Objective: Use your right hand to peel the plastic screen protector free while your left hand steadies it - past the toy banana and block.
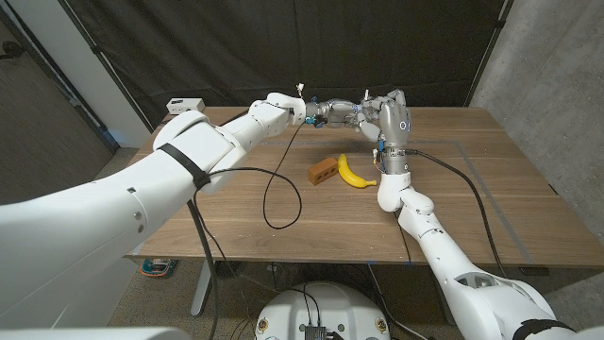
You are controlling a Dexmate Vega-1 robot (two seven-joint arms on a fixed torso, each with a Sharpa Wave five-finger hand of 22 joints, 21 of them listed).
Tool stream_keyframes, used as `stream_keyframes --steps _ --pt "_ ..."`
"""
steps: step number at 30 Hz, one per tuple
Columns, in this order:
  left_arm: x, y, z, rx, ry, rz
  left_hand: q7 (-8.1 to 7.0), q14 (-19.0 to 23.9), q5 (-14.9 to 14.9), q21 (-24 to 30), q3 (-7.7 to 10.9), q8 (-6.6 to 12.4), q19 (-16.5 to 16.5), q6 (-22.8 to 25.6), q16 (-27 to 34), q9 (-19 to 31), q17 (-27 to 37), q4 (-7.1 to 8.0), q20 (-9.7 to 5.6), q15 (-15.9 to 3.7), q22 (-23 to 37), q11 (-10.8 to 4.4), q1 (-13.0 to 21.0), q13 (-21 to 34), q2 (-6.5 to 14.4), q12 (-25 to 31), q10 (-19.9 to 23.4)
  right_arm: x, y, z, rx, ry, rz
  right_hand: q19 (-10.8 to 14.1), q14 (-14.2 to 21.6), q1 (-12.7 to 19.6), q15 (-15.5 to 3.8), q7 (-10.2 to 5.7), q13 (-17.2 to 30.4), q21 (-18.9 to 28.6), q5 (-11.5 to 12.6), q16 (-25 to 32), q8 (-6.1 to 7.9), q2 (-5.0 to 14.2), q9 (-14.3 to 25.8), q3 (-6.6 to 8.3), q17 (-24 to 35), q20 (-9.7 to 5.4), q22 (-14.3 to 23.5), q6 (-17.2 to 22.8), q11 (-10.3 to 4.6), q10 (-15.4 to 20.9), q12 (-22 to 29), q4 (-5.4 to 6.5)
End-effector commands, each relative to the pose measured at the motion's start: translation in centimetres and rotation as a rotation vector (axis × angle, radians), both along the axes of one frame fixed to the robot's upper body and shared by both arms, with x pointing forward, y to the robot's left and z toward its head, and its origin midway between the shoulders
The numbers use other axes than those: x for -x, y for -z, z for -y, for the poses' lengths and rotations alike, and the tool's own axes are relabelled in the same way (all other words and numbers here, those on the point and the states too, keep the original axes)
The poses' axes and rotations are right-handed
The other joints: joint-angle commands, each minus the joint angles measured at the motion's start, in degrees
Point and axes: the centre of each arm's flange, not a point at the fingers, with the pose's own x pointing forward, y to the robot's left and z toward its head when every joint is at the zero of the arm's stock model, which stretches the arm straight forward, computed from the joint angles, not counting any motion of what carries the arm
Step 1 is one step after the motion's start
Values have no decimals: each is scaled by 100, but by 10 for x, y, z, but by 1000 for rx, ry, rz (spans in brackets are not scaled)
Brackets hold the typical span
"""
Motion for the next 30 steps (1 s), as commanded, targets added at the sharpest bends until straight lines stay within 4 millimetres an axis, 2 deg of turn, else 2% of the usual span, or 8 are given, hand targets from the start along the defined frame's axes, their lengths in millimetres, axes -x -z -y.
stream_keyframes --steps 1,15,24,30 --pt "-3 -1 -2 -9 -36 32 303 -24 17 19 14 32 -7 294 0 39 25 24 -636 -40 18 -581 1 37 60 -11 587 9 0 9 -146 -133 -17 -39 24 62 -571 -197 21 3 13 48 14 68 65 87 8 -107 17 203 -198 236 83 -21" --pt "1 -3 -6 19 22 40 313 -73 -14 18 -6 26 -26 271 -4 47 59 22 -633 -40 20 -592 12 54 74 -14 568 14 4 11 -143 -147 -57 -100 -29 44 -569 -176 23 14 32 44 22 84 149 116 7 -53 50 146 -177 191 184 -26" --pt "5 -2 -7 44 74 10 307 -51 -22 20 -10 28 -10 281 -10 46 40 35 -642 -47 18 -590 7 62 93 -9 573 15 6 6 4 -43 -67 -123 -74 23 -569 -197 18 14 42 30 29 90 182 134 1 -102 71 127 -163 125 222 -23" --pt "7 -1 -9 43 92 15 300 -45 -20 19 -9 26 2 283 -14 39 35 30 -652 -48 16 -594 8 44 86 -13 598 15 6 4 18 -26 -68 -122 -113 2 -568 -220 15 16 45 16 22 83 170 141 -2 -133 83 132 -165 90 240 -22"
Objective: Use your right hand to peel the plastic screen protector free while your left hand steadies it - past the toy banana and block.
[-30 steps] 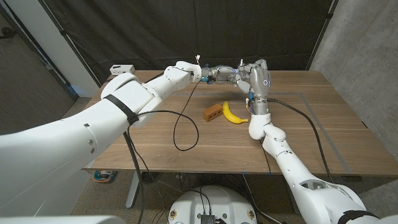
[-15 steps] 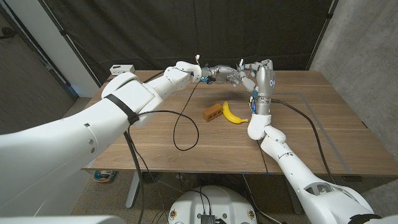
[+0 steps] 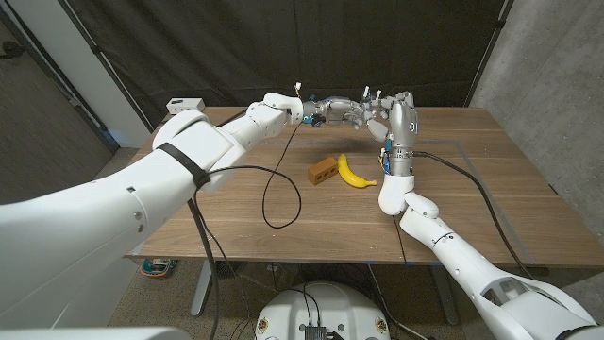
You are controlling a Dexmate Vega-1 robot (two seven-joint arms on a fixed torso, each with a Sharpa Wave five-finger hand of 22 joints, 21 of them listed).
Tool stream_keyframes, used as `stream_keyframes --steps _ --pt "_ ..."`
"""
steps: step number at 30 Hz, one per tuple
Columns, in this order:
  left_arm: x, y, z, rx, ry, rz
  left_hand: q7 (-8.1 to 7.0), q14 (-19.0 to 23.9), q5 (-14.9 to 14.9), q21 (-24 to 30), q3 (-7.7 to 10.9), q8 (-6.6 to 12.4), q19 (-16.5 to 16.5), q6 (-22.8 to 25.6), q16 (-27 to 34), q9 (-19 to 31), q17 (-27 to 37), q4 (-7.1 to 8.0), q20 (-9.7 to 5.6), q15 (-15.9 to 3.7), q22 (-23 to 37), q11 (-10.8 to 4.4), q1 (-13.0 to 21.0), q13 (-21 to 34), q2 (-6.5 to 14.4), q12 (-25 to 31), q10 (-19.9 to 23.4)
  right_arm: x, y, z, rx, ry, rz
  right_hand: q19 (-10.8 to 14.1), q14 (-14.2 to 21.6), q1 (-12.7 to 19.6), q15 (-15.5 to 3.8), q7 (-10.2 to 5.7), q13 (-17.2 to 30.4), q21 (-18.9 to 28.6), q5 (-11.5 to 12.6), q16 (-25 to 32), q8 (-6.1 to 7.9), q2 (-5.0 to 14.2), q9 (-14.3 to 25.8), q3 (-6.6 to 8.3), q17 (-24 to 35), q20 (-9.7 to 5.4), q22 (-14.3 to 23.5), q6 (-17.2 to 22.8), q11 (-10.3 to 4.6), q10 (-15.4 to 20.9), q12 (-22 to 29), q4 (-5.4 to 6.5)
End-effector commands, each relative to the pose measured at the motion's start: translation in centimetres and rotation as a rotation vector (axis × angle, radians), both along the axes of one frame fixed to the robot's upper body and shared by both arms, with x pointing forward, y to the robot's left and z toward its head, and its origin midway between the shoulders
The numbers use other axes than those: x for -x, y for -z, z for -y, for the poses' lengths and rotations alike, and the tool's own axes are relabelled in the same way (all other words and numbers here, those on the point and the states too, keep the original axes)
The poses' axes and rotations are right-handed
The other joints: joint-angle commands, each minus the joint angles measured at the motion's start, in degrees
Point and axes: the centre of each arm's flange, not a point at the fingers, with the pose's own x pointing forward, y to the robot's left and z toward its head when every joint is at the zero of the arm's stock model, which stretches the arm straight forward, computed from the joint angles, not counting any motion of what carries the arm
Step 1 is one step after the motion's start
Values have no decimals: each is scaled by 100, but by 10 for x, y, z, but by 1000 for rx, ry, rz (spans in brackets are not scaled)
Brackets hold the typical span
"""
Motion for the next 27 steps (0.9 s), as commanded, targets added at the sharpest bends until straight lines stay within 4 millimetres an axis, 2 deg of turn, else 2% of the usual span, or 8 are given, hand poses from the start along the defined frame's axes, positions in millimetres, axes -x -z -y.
stream_keyframes --steps 1,7,11,13,15,18,24,27 --pt "4 2 -4 16 51 -12 300 -44 -16 19 14 37 4 280 -13 9 8 10 -651 -44 16 -581 23 -6 65 -4 605 1 5 -3 71 78 -8 -47 -64 10 -581 -180 15 15 52 13 24 69 18 103 13 -143 32 161 -162 86 39 -59" --pt "4 3 -9 5 55 30 302 -35 -14 17 13 42 5 302 -16 2 1 12 -651 -47 15 -587 21 -9 67 -4 612 4 5 -1 7 43 7 -41 -91 -2 -584 -228 13 19 55 -2 13 80 27 118 7 -129 43 120 -168 62 56 -56" --pt "6 1 -16 -6 63 124 288 -37 -14 13 13 36 -4 283 -16 3 4 14 -648 -43 15 -592 19 5 67 -2 603 7 6 -1 -43 -6 17 32 -174 -296 -568 -343 -80 21 6 -82 12 110 122 81 -21 -32 68 -99 -146 -142 -30 82" --pt "8 0 -20 -4 66 171 267 -38 -15 11 11 37 -6 276 -23 9 -4 15 -654 -43 15 -604 16 10 66 -1 600 9 7 -1 -66 -23 18 19 -544 -746 -599 -367 -1544 -45 -183 -822 96 46 217 1 -381 113 43 -404 -96 -535 -1313 33" --pt "10 1 -26 13 69 206 268 -51 -15 8 10 39 -17 278 -27 9 -1 14 -651 -38 15 -613 17 13 65 -1 599 13 8 0 -85 -49 12 97 -636 -1004 -626 -414 -3147 -64 -225 -1875 -60 102 200 -426 -1606 237 -94 -962 -48 -571 -2383 -20" --pt "12 2 -36 42 40 252 248 -56 -16 7 9 40 -18 278 -30 9 1 14 -654 -42 16 -621 16 5 64 -9 594 17 9 1 -130 -113 -11 127 -854 -1454 -643 -431 -3817 -266 -190 -2549 -238 215 244 -613 -2308 397 -412 -1494 79 -892 -2961 149" --pt "19 6 -63 132 -52 315 248 -81 -18 0 10 39 -47 278 -38 4 12 16 -642 -41 17 -634 15 7 65 -15 582 25 11 3 -224 -250 -45 45 -871 -2495 -634 -289 -4880 -803 -154 -4223 -561 279 247 -387 -3813 733 -1468 -3108 437 -2017 -4389 277" --pt "23 10 -76 175 -73 320 247 -82 -19 -5 10 40 -66 290 -42 -3 12 19 -645 -48 18 -643 13 15 66 -13 577 28 13 2 -250 -293 -61 18 -1058 -2987 -581 -170 -5171 -949 -175 -4815 -575 198 176 -384 -4366 875 -1858 -3748 601 -2467 -4934 345"
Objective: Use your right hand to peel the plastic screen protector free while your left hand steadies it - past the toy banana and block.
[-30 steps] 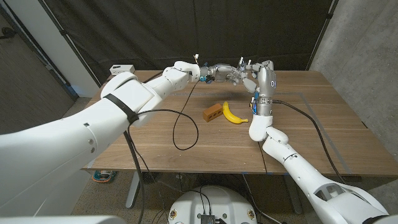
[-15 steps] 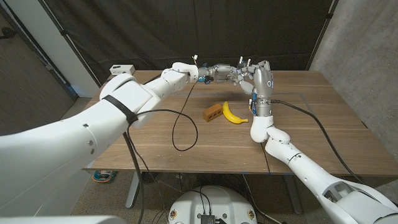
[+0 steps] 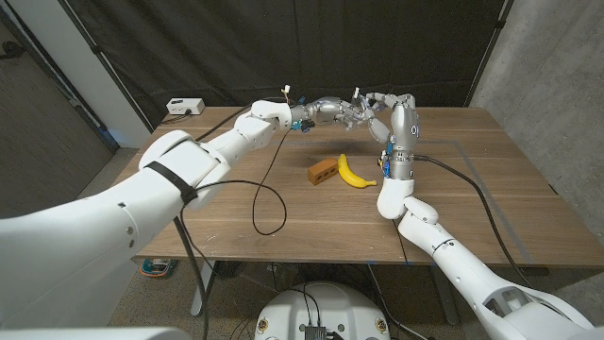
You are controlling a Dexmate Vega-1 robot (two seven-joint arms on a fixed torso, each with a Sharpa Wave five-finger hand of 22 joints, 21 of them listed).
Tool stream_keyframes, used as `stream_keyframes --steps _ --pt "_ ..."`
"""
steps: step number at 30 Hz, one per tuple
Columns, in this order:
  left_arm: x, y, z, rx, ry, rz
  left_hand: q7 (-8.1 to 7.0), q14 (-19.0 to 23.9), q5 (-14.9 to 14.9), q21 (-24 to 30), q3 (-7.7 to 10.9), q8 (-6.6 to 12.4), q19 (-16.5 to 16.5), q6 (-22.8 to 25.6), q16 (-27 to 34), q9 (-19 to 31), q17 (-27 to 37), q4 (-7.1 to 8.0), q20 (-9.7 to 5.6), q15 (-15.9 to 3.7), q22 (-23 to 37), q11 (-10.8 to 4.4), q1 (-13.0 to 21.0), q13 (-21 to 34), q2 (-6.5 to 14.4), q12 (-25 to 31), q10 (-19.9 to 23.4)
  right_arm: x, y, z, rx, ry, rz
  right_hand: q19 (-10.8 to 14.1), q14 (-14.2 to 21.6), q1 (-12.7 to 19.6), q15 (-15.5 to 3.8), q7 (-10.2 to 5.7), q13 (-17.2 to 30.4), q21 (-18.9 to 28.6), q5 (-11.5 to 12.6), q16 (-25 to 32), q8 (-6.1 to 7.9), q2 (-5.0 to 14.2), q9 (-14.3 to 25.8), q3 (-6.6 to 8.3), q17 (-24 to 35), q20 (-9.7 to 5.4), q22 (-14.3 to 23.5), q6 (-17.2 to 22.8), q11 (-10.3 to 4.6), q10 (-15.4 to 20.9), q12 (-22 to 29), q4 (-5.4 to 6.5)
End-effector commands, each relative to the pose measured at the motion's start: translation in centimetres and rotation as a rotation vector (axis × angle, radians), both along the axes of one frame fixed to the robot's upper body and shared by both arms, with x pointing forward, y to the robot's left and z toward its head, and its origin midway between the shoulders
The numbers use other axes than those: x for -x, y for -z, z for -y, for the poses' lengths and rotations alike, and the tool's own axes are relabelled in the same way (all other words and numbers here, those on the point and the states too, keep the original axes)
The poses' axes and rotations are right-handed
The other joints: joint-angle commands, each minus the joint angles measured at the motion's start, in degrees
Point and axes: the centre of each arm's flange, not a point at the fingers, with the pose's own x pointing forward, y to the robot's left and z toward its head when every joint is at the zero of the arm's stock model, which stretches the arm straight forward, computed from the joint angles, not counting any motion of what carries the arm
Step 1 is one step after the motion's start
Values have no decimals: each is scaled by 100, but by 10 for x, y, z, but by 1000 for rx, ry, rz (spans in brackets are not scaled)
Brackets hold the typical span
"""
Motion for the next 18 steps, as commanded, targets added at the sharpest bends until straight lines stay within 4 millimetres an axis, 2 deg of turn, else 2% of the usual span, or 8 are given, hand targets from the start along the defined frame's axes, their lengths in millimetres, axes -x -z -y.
stream_keyframes --steps 1,3,5,6,8,10,12,18 --pt "26 -5 -33 135 -58 147 245 -95 5 -5 17 21 -34 285 -24 3 9 20 -620 -54 18 -611 15 9 30 -11 600 13 6 1 -143 -200 -57 -42 -333 -661 -780 112 -421 -230 11 -824 -33 -112 -81 48 -717 213 -573 -949 204 -660 -791 57" --pt "29 -1 -41 149 -63 144 245 -102 5 -5 20 23 -36 290 -28 2 11 18 -621 -58 19 -625 18 13 31 -11 595 16 7 -1 -147 -225 -80 -86 -507 -871 -674 90 -545 -344 -4 -1052 -99 -149 -133 38 -906 287 -792 -1482 259 -905 -1059 66" --pt "31 3 -49 171 -70 142 253 -115 3 -7 17 21 -45 286 -37 0 8 15 -620 -58 19 -627 17 17 21 -12 589 18 8 -4 -161 -240 -98 -126 -667 -980 -603 95 -617 -409 -8 -1197 -125 -163 -165 31 -1004 314 -907 -1810 298 -1080 -1221 68" --pt "32 4 -54 180 -78 142 241 -127 2 -15 19 21 -77 289 -46 -2 5 16 -617 -60 20 -628 18 10 24 -13 596 20 8 -6 -155 -247 -111 -146 -794 -1084 -532 73 -693 -470 -10 -1342 -113 -190 -202 16 -1110 363 -1014 -2084 324 -1242 -1365 59" --pt "34 7 -62 205 -95 145 232 -128 0 -15 16 19 -83 282 -51 -2 0 22 -619 -62 21 -646 13 1 27 -18 600 22 9 -9 -158 -253 -124 -233 -996 -1241 -446 70 -779 -562 -14 -1546 -90 -214 -242 -24 -1221 421 -1117 -2320 323 -1555 -1558 70" --pt "35 10 -70 236 -116 142 223 -129 -3 -20 11 18 -103 263 -58 7 -4 28 -618 -62 21 -658 5 20 29 -13 584 24 11 -15 -153 -254 -140 -328 -1104 -1355 -392 57 -826 -632 -17 -1656 -57 -219 -262 -61 -1277 423 -1162 -2359 374 -1627 -1623 89" --pt "37 12 -77 243 -137 143 217 -135 -5 -21 10 20 -111 268 -63 6 -5 32 -618 -63 21 -638 2 24 31 -16 571 25 12 -21 -148 -261 -143 -359 -1180 -1400 -366 51 -848 -663 -16 -1717 -45 -213 -270 -72 -1303 425 -1179 -2370 353 -1659 -1652 96" --pt "42 24 -92 246 -174 118 201 -142 -7 -22 10 18 -119 268 -72 -2 -6 35 -614 -64 22 -661 -1 22 34 -15 579 28 15 -37 -127 -276 -118 -396 -1146 -1450 -340 37 -878 -705 -11 -1748 -2 -192 -282 -74 -1341 372 -1199 -2309 373 -1594 -1651 100"
